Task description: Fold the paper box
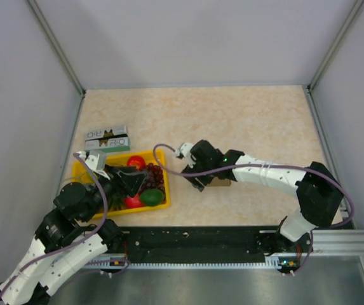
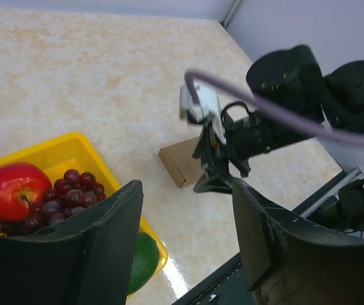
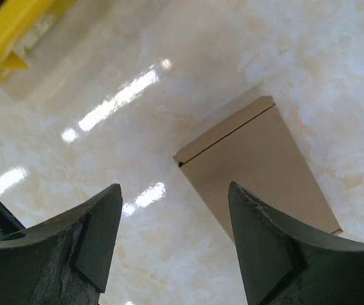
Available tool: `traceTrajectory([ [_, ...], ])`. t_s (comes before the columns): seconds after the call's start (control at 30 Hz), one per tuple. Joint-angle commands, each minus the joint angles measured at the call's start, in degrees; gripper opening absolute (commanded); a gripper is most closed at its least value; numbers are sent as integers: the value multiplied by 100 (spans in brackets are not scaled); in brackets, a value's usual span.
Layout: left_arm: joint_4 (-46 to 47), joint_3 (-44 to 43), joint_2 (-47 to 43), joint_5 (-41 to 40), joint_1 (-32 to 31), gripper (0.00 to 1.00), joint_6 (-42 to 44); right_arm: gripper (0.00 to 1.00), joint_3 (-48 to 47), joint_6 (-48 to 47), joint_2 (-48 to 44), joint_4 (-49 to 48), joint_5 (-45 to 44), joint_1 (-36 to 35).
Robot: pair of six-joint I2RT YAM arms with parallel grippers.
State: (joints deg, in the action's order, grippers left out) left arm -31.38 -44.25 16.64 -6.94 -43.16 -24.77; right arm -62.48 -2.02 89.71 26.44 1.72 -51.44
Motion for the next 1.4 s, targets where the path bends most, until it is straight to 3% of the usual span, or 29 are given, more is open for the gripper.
traceTrajectory([
  [0.0, 88, -206, -109, 52, 18, 63, 140, 68, 227, -861, -50, -32, -1340, -533],
  [0.5, -316, -444, -311, -79, 9, 63, 271, 67, 78, -1512, 1320, -306, -3001, -955],
  [0.63, -395, -514, -337, -141, 18, 63, 298, 60, -27, -1363, 1602, -166, -3159, -877],
  [0.87, -475, -602, -372, -194, 9, 63, 368, 53, -896, 707, 2419, 1229, -2940, 115],
  [1.07, -484, -708, -346, -158, 18, 63, 412, 53, -1030, 1677, 2578, 2128, -2537, 1416],
  [1.37, -405, -725, -294, -45, 18, 63, 508, 54, -739, 1451, 2156, 2638, -2448, 2998],
])
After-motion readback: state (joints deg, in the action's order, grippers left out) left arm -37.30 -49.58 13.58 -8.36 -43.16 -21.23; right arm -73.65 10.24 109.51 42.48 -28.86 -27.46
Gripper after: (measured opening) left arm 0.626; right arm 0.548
